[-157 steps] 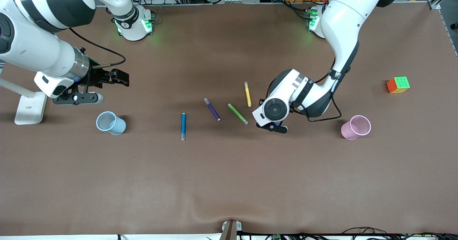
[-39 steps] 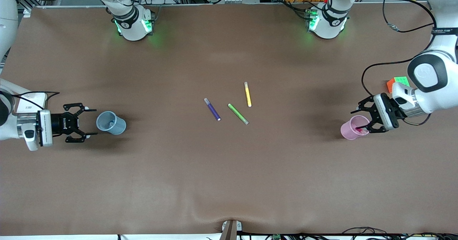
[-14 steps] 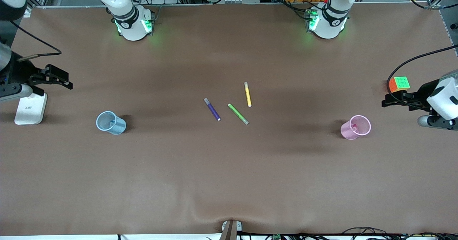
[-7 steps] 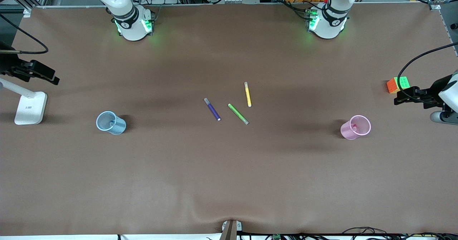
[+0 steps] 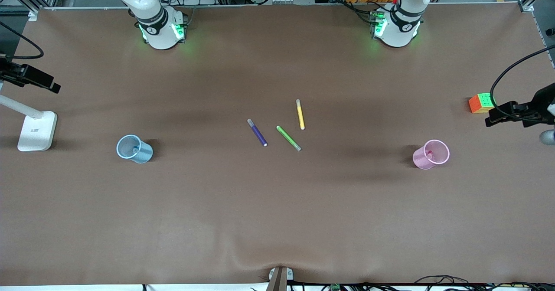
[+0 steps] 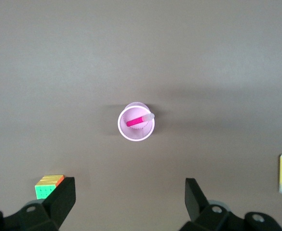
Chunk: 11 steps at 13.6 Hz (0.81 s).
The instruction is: Place pink and blue markers in matching cups
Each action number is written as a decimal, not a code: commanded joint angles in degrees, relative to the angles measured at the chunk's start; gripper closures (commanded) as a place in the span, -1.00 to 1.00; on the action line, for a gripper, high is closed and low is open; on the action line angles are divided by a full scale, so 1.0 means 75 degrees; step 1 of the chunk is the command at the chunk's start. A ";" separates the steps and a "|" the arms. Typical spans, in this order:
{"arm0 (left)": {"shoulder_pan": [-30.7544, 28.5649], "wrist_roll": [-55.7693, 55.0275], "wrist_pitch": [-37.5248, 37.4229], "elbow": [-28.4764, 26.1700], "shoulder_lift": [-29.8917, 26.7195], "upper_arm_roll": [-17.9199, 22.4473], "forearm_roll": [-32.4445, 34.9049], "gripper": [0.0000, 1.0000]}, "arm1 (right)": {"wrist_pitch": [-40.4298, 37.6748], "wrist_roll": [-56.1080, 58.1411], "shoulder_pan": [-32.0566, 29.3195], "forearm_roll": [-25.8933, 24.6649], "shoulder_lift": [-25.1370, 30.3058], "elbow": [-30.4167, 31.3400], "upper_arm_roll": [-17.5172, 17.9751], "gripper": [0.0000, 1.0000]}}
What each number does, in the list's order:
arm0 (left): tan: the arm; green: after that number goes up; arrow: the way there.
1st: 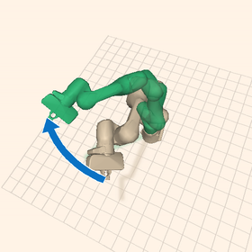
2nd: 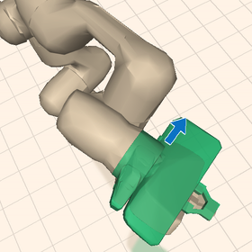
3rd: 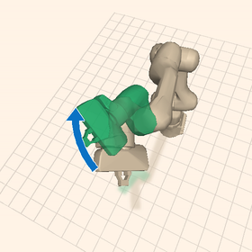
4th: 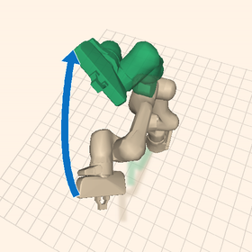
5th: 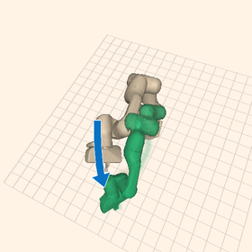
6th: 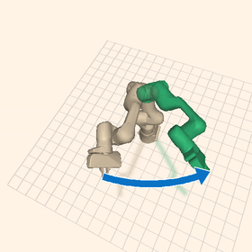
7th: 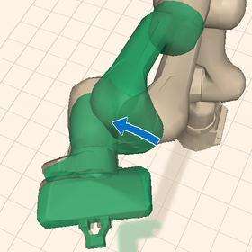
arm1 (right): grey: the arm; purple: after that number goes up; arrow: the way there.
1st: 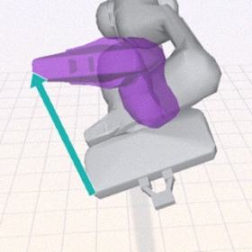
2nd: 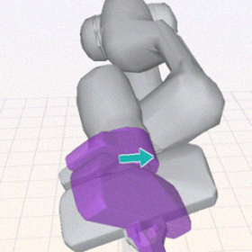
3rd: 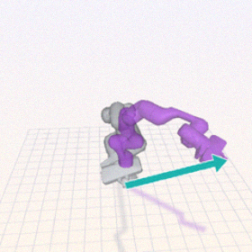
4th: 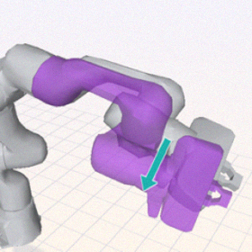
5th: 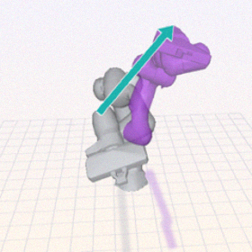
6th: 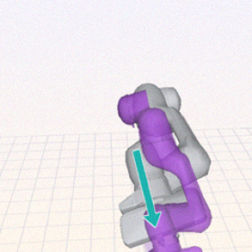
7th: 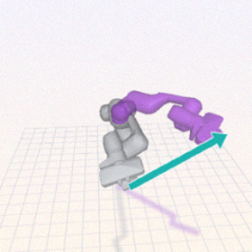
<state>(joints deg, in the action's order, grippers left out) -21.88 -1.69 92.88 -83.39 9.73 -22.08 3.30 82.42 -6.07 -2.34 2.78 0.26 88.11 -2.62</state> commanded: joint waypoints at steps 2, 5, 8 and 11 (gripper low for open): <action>0.0454 -0.0430 -0.0232 -0.0329 -0.0675 0.0270 -0.0006 -1.00 | -0.0056 0.0455 0.0136 -0.0195 -0.0023 -0.0052 -0.0038 -1.00; 0.1203 -0.0442 -0.0232 -0.0880 -0.1272 0.0774 -0.0100 -1.00 | -0.0091 0.0914 0.0101 -0.0300 -0.0023 -0.0041 -0.0049 -1.00; 0.2234 -0.0442 -0.0232 -0.1313 -0.1741 0.1768 -0.0239 -1.00 | -0.0115 0.0915 0.0124 -0.0300 -0.0011 0.0041 -0.0049 -1.00; 0.2881 -0.0477 0.0001 -0.2167 -0.2548 0.2287 -0.0287 -1.00 | -0.0021 0.0903 0.0136 -0.0312 -0.0023 0.0112 -0.0038 -1.00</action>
<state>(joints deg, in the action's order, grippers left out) -2.59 -4.53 90.99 -93.13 -3.26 -6.90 2.02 82.02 0.24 -1.77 1.65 -0.13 88.48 -2.80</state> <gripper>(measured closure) 0.000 0.000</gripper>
